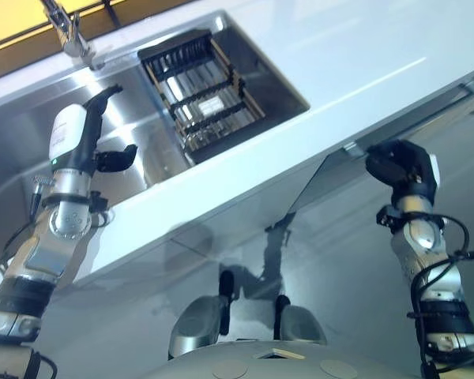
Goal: Pick up plates and place into dishwasher.
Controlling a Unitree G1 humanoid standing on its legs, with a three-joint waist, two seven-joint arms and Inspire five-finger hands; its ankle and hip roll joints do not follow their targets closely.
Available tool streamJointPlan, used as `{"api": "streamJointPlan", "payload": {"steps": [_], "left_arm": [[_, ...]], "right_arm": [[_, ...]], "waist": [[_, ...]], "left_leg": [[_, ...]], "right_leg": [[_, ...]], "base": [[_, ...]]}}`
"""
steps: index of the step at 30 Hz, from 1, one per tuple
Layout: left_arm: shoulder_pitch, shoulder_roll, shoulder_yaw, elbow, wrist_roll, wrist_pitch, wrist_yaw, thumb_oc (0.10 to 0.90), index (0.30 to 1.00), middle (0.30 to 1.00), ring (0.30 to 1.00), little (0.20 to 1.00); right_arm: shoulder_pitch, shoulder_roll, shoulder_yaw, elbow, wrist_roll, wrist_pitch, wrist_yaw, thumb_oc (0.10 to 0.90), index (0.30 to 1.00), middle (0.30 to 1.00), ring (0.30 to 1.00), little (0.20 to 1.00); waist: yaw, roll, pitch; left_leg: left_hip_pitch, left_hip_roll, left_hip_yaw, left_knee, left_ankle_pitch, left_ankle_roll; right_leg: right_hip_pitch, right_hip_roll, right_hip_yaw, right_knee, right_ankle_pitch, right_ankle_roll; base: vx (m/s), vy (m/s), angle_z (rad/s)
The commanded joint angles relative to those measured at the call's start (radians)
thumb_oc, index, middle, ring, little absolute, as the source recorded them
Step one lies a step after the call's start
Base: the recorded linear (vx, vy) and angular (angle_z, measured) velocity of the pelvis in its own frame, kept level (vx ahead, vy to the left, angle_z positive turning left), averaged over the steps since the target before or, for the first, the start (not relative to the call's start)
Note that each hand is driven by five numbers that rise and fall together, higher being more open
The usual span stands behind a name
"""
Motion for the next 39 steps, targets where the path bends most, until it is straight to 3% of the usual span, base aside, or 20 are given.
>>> {"api": "streamJointPlan", "payload": {"steps": [1,3,6,12,13,14,15,18,23,28,35,39], "left_arm": [[0.001,-0.026,0.125,-0.029,0.061,-0.080,0.102,0.800,0.900,0.900,0.900,0.900],[0.012,-0.043,0.139,-0.015,0.064,-0.081,0.115,0.800,0.900,0.900,0.900,0.900],[0.014,-0.053,0.139,-0.003,0.059,-0.080,0.123,0.800,0.900,0.900,0.900,0.900],[-0.039,-0.066,0.087,0.011,0.062,-0.063,0.120,0.800,0.900,0.900,0.900,0.900],[-0.053,-0.069,0.071,0.010,0.057,-0.059,0.115,0.800,0.900,0.900,0.900,0.900],[-0.064,-0.069,0.060,0.014,0.052,-0.058,0.112,0.800,0.900,0.900,0.900,0.900],[-0.077,-0.071,0.047,0.017,0.045,-0.058,0.106,0.800,0.900,0.900,0.900,0.900],[-0.109,-0.091,0.016,0.028,0.009,-0.062,0.068,0.800,0.900,0.900,0.900,0.900],[-0.151,-0.111,-0.033,0.038,-0.013,-0.048,0.035,0.800,0.900,0.900,0.900,0.900],[-0.158,-0.117,-0.040,0.032,-0.014,-0.042,0.027,0.800,0.900,0.900,0.900,0.900],[-0.145,-0.118,-0.034,0.008,-0.065,-0.051,-0.058,0.800,0.900,0.900,0.900,0.900],[-0.148,-0.130,-0.038,0.009,-0.113,-0.036,-0.071,0.800,0.900,0.900,0.900,0.900]], "right_arm": [[0.047,-0.009,-0.019,0.037,-0.125,-0.074,-0.020,0.100,0.300,0.300,0.300,0.200],[0.086,0.014,0.016,0.153,-0.234,-0.053,-0.032,0.100,0.300,0.300,0.300,0.200],[0.103,0.029,0.078,0.296,-0.269,-0.029,-0.023,0.100,0.300,0.300,0.300,0.200],[0.081,0.064,0.184,0.519,-0.230,0.002,-0.010,0.100,0.300,0.300,0.300,0.200],[0.069,0.070,0.199,0.570,-0.222,0.020,0.005,0.147,0.340,0.340,0.340,0.247],[0.058,0.073,0.207,0.616,-0.221,0.016,0.012,0.303,0.474,0.474,0.474,0.403],[0.046,0.076,0.214,0.656,-0.216,0.007,0.010,0.800,0.900,0.900,0.900,0.900],[0.013,0.091,0.233,0.771,-0.195,0.007,0.055,0.800,0.900,0.900,0.900,0.900],[-0.039,0.102,0.297,0.985,-0.273,-0.003,0.132,0.800,0.900,0.900,0.900,0.900],[-0.048,0.126,0.325,1.004,-0.254,0.004,0.143,0.800,0.900,0.900,0.900,0.900],[-0.029,0.140,0.391,1.042,-0.412,-0.014,0.177,0.800,0.900,0.900,0.900,0.900],[-0.030,0.140,0.421,1.036,-0.420,-0.010,0.189,0.800,0.900,0.900,0.900,0.900]], "waist": [[-0.047,0.022,-0.126],[-0.058,0.021,-0.133],[-0.060,0.021,-0.140],[-0.041,0.019,-0.146],[-0.034,0.019,-0.150],[-0.028,0.020,-0.151],[-0.023,0.021,-0.153],[-0.007,0.023,-0.159],[0.023,0.026,-0.168],[0.036,0.028,-0.173],[0.042,0.034,-0.179],[0.044,0.037,-0.176]], "left_leg": [[0.092,-0.002,0.050,-0.075,-0.066,0.022],[0.105,0.001,0.065,-0.089,-0.065,0.017],[0.118,0.004,0.073,-0.096,-0.075,0.016],[0.119,0.001,0.065,-0.101,-0.078,0.014],[0.120,-0.001,0.060,-0.102,-0.079,0.014],[0.120,-0.001,0.056,-0.103,-0.079,0.014],[0.119,-0.002,0.053,-0.103,-0.079,0.015],[0.119,-0.003,0.044,-0.102,-0.081,0.016],[0.123,-0.006,0.033,-0.103,-0.085,0.016],[0.126,-0.007,0.022,-0.101,-0.084,0.017],[0.127,-0.010,0.011,-0.101,-0.085,0.018],[0.130,-0.014,0.002,-0.103,-0.085,0.020]], "right_leg": [[-0.058,0.052,0.018,-0.071,0.190,0.008],[-0.050,0.062,0.025,-0.094,0.194,0.003],[-0.034,0.069,0.028,-0.111,0.184,-0.002],[-0.017,0.072,0.014,-0.130,0.185,-0.010],[-0.011,0.072,0.009,-0.137,0.185,-0.010],[-0.008,0.071,0.005,-0.140,0.186,-0.011],[-0.006,0.072,0.001,-0.142,0.186,-0.011],[-0.001,0.071,-0.009,-0.143,0.180,-0.012],[0.013,0.069,-0.034,-0.157,0.180,-0.014],[0.021,0.070,-0.045,-0.153,0.174,-0.017],[0.025,0.068,-0.057,-0.151,0.166,-0.018],[0.026,0.068,-0.062,-0.146,0.162,-0.018]], "base": [[-0.08,0.015,-0.25],[-0.08,0.026,-0.26],[-0.03,0.019,-0.19],[0.00,0.000,-0.04],[0.00,0.000,0.00],[-0.01,0.001,0.07],[-0.01,0.000,0.11],[0.00,0.008,0.07],[0.01,0.005,0.14],[0.03,-0.003,0.13],[0.00,-0.001,0.01],[0.00,-0.001,0.03]]}}
